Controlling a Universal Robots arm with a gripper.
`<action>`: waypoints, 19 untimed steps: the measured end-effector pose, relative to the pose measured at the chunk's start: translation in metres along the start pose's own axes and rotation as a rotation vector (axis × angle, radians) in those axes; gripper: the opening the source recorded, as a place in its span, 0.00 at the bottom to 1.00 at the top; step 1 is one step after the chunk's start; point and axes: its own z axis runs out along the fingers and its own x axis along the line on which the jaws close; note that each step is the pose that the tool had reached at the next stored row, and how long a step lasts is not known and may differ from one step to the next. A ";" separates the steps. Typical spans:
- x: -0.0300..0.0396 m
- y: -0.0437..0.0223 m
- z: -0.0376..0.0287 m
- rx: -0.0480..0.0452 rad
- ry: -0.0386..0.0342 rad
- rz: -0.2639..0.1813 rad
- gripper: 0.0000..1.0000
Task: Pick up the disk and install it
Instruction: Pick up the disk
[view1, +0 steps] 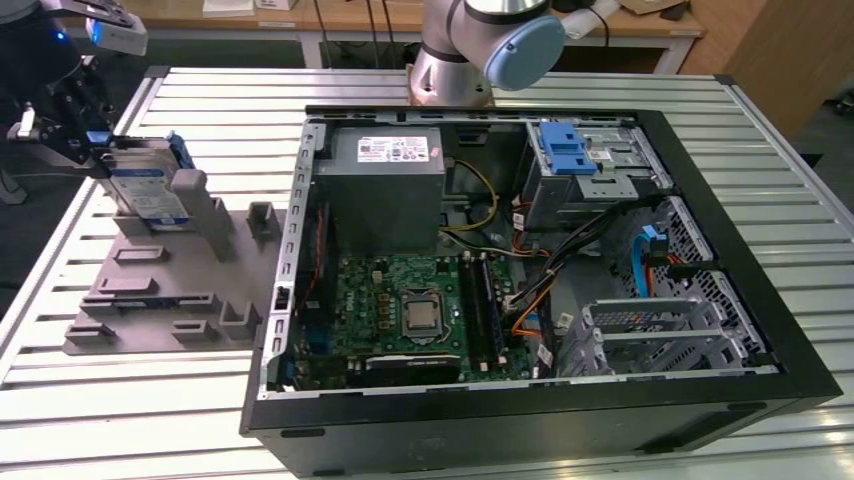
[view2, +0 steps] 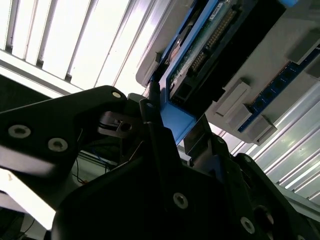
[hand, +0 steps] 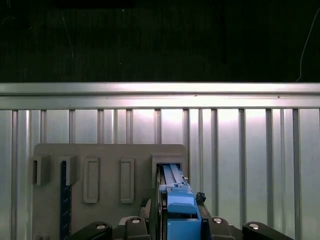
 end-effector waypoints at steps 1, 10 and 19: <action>0.0000 -0.0001 0.0000 0.0000 0.0000 0.000 0.45; 0.0000 -0.0003 0.0000 0.0000 0.0000 0.000 0.37; -0.0003 -0.0002 -0.0083 0.0000 0.0000 0.000 0.37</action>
